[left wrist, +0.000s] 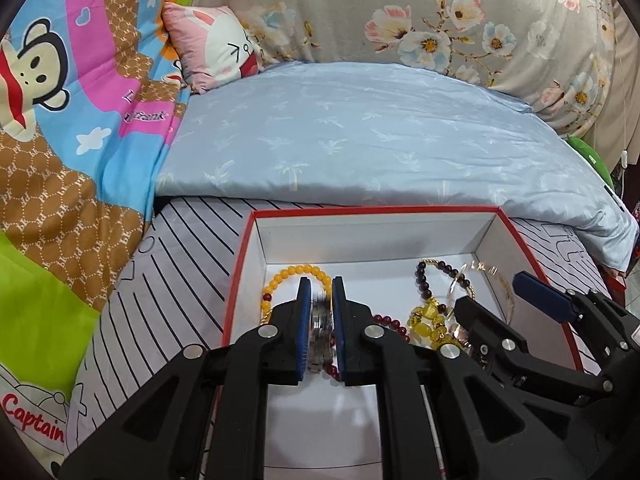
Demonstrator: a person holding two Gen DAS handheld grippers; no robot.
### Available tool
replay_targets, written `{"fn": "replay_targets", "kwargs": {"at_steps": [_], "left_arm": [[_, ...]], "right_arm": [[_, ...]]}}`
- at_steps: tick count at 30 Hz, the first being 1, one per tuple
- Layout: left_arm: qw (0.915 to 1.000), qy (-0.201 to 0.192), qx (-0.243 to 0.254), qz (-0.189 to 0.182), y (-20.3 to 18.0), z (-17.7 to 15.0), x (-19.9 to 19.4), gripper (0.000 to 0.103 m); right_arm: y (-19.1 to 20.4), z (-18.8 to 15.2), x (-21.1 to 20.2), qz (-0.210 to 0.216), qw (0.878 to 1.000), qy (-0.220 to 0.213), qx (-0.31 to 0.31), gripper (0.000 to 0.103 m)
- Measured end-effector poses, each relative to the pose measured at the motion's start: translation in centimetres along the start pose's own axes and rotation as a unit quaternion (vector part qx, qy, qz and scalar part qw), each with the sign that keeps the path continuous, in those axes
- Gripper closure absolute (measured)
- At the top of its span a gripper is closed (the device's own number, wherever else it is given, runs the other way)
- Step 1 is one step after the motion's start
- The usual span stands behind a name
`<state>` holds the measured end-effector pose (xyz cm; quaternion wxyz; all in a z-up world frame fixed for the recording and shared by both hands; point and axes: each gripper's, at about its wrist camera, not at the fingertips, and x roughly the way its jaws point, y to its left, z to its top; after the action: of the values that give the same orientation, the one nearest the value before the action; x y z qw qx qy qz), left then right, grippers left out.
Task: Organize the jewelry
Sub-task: 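Withdraw both grippers from the box toward the small gold charm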
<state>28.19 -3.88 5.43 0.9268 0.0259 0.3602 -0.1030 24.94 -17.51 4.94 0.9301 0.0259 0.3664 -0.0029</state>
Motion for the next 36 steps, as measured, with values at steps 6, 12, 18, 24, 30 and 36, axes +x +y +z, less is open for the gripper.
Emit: {"fn": "replay_targets", "kwargs": {"at_steps": [6, 12, 18, 24, 30, 36], "left_arm": [[0.9999, -0.013, -0.004, 0.008, 0.2, 0.5, -1.0, 0.063], [0.9998, -0.020, 0.003, 0.006, -0.2, 0.6, -2.6, 0.060], [0.9994, -0.032, 0.006, 0.005, 0.2, -0.3, -6.0, 0.048], [0.9993, -0.035, -0.004, 0.009, 1.6, -1.8, -9.3, 0.045], [0.9995, -0.024, -0.010, 0.017, 3.0, -5.1, -12.1, 0.041], [0.9997, 0.006, -0.003, 0.022, 3.8, -10.0, -13.5, 0.039]], "right_arm": [[-0.8, 0.1, -0.9, -0.007, 1.000, -0.011, 0.013, 0.036], [-0.7, -0.1, -2.9, -0.009, 1.000, -0.021, 0.007, 0.036], [-0.7, -0.9, -5.9, -0.009, 0.999, -0.031, 0.004, 0.036], [-0.6, -3.0, -9.6, -0.015, 0.999, -0.038, 0.003, 0.035], [-0.6, -5.6, -12.9, -0.023, 0.999, -0.039, 0.004, 0.035], [-0.7, -8.7, -14.9, -0.029, 0.999, -0.029, 0.011, 0.035]]}}
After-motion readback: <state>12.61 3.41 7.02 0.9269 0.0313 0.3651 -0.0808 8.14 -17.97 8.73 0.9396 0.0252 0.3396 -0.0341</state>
